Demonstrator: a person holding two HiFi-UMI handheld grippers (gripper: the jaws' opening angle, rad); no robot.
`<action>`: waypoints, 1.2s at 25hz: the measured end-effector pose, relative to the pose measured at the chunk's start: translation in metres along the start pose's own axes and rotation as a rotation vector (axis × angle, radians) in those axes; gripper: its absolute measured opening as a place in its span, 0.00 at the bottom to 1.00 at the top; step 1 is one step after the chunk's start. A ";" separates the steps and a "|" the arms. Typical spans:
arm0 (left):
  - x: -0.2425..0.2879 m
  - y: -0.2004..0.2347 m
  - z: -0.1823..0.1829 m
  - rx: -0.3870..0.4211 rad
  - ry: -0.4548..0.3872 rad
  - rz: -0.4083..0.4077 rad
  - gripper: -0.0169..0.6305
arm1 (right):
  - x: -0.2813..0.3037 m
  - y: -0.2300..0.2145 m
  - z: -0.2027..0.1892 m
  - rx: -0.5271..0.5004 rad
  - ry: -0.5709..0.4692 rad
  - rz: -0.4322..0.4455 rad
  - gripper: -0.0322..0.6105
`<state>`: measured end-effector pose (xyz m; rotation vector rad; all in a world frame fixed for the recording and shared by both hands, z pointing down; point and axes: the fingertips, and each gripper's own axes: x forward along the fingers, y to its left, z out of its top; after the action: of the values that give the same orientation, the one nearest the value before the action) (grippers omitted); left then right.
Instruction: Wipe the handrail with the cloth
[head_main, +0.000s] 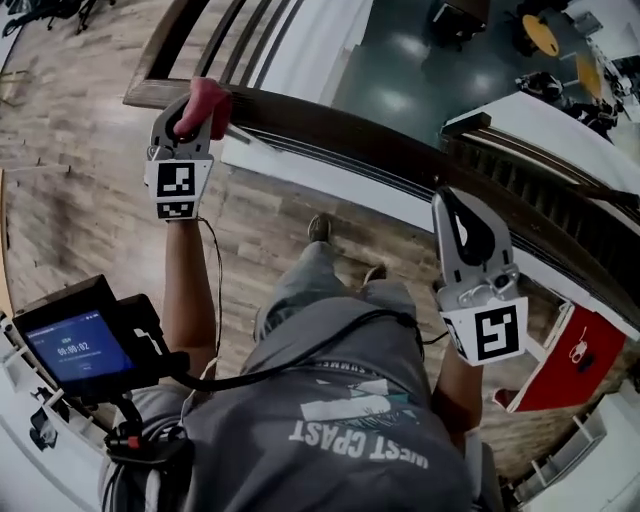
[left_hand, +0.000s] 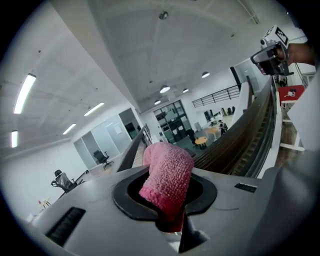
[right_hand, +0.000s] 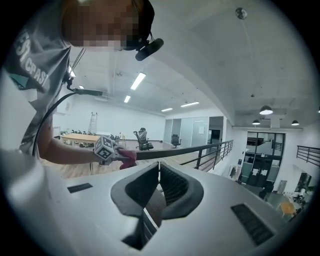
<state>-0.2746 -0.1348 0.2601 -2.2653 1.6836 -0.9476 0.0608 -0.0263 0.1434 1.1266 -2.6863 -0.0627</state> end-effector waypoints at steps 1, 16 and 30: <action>-0.003 -0.009 0.000 0.020 0.015 -0.019 0.16 | 0.000 0.004 -0.002 0.004 0.012 0.012 0.06; -0.011 -0.111 0.059 0.105 -0.044 -0.163 0.13 | -0.004 0.006 -0.013 0.015 0.040 0.027 0.06; 0.007 -0.096 0.031 0.066 0.033 -0.150 0.13 | -0.015 -0.004 -0.020 0.039 0.046 -0.005 0.06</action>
<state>-0.1786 -0.1147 0.2851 -2.3715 1.4887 -1.0607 0.0780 -0.0174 0.1600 1.1319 -2.6550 0.0147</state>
